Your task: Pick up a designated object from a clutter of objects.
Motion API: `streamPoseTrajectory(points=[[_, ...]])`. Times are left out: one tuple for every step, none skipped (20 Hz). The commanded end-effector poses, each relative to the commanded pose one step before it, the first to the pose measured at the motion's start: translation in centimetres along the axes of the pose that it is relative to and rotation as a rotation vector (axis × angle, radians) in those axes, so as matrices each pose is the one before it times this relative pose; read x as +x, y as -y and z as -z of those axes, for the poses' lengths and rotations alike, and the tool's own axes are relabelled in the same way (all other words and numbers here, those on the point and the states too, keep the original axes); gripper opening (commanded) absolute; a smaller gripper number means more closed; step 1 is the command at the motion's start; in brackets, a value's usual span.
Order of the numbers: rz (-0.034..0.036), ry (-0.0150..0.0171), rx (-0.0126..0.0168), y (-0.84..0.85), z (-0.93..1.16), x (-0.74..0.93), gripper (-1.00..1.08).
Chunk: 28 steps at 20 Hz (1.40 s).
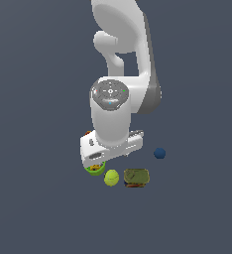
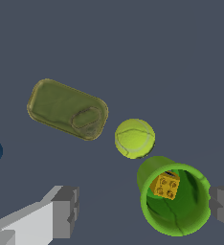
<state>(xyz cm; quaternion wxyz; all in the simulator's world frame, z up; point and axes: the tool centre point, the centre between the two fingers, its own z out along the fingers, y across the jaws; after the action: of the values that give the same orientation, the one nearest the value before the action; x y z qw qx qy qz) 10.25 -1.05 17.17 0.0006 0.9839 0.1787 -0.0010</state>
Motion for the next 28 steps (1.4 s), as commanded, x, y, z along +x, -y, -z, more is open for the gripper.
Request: streamPoseTrajectory(points=[[0.03609, -0.00129, -0.00035, -0.531, -2.106, 0.682, 1.00], [0.01205, -0.00009, 0.00005, -0.178, -0.744, 0.192, 1.00], [0.01122, -0.00009, 0.00007, -0.163, -0.699, 0.168, 1.00], [0.01039, -0.00009, 0.00008, -0.149, -0.652, 0.146, 1.00], [0.00954, -0.00009, 0.00009, -0.136, -0.604, 0.126, 1.00], [0.00872, -0.00009, 0.00009, -0.122, -0.554, 0.108, 1.00], [0.00789, -0.00009, 0.00009, -0.109, -0.504, 0.092, 1.00], [0.00704, -0.00009, 0.00009, -0.097, -0.453, 0.077, 1.00], [0.00623, -0.00008, 0.00008, -0.083, -0.401, 0.065, 1.00], [0.00539, -0.00007, 0.00008, -0.071, -0.349, 0.054, 1.00], [0.00455, -0.00006, 0.00007, -0.060, -0.296, 0.043, 1.00], [0.00372, -0.00005, 0.00006, -0.049, -0.243, 0.034, 1.00], [0.00289, -0.00004, 0.00004, -0.038, -0.189, 0.025, 1.00], [0.00207, -0.00003, 0.00003, -0.027, -0.135, 0.018, 1.00], [0.00129, -0.00002, 0.00002, -0.013, -0.081, 0.012, 1.00], [0.00049, -0.00001, 0.00001, -0.001, -0.027, 0.006, 1.00], [-0.00293, 0.00124, 0.00062, 0.038, 0.094, -0.067, 1.00], [0.00000, 0.00000, 0.00000, -0.001, -0.039, -0.001, 1.00], [0.00000, 0.00000, 0.00000, -0.004, -0.116, -0.002, 1.00], [0.00000, 0.00000, 0.00000, -0.006, -0.194, -0.004, 1.00], [0.00000, 0.00000, 0.00000, -0.008, -0.270, -0.007, 1.00], [0.00044, -0.00018, -0.00009, 0.017, -0.332, 0.003, 1.00], [0.00044, -0.00018, -0.00009, 0.015, -0.408, 0.000, 1.00], [0.00000, 0.00000, 0.00000, -0.012, -0.495, -0.017, 1.00], [0.00045, -0.00018, -0.00009, 0.013, -0.552, -0.008, 1.00], [0.00045, -0.00018, -0.00009, 0.013, -0.599, -0.011, 1.00], [0.00045, -0.00018, -0.00008, 0.014, -0.535, -0.008, 1.00], [0.00000, 0.00000, 0.00000, -0.012, -0.468, -0.016, 1.00]])
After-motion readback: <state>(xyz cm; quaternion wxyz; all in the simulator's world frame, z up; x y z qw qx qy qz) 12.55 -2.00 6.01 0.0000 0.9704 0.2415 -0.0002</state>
